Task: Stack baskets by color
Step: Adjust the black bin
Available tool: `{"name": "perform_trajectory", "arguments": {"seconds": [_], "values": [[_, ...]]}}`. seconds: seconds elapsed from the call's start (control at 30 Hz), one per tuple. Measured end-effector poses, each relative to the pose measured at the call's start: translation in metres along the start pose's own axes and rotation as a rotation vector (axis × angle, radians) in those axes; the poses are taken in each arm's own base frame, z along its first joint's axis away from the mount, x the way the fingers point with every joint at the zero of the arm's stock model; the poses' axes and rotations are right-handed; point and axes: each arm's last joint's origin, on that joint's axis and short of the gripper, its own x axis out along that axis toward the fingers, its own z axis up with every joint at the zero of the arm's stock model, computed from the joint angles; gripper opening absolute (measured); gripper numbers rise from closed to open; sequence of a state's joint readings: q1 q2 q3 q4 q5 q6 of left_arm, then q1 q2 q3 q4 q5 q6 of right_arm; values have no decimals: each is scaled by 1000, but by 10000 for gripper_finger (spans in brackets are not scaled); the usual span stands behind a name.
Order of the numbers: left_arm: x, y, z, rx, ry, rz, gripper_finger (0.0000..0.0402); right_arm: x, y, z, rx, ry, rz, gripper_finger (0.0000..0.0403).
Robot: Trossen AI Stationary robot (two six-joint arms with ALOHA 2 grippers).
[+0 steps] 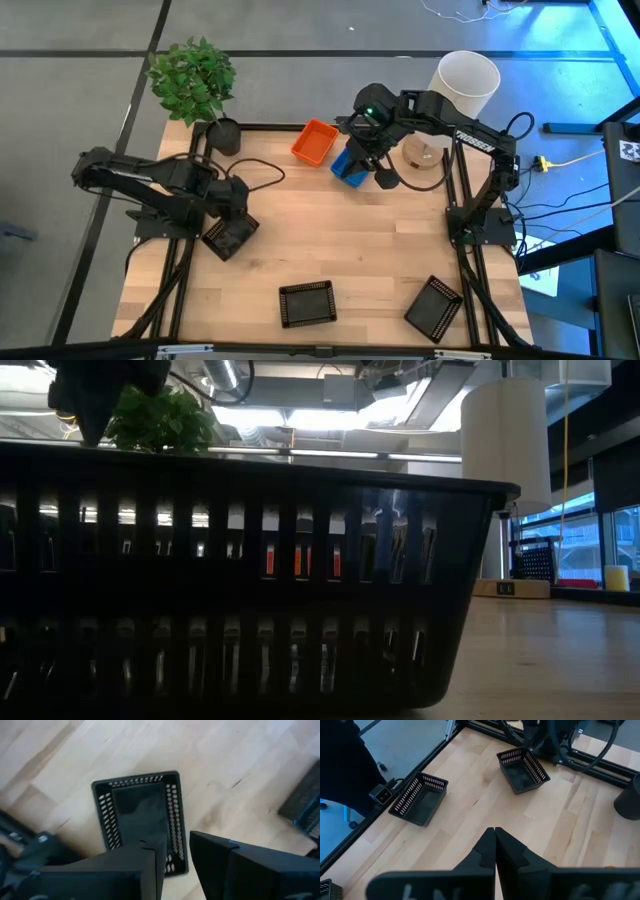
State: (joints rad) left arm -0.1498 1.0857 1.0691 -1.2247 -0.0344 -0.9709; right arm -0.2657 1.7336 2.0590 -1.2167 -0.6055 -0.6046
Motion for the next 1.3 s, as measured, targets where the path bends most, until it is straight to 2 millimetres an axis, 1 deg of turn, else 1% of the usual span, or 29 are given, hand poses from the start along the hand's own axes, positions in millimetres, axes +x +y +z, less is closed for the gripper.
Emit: {"name": "perform_trajectory", "arguments": {"seconds": [0.27, 0.6, 0.9, 1.1, 1.3], "values": [[41, -7, -10, 10, -16, -90, 78, 0, 0, 0, 1, 0, -1, 0], [78, 0, -25, 38, -26, -89, 78, 0, 0, 0, 1, 0, -1, 0], [90, 7, -29, 42, -51, -46, 78, 0, 0, 0, 1, 1, -2, 0], [95, 5, -29, 43, -77, -91, 78, 0, 0, 0, 2, 1, -2, 0], [102, 4, -29, 51, -67, -59, 78, 0, 0, 0, 2, 1, -2, 0]]}}
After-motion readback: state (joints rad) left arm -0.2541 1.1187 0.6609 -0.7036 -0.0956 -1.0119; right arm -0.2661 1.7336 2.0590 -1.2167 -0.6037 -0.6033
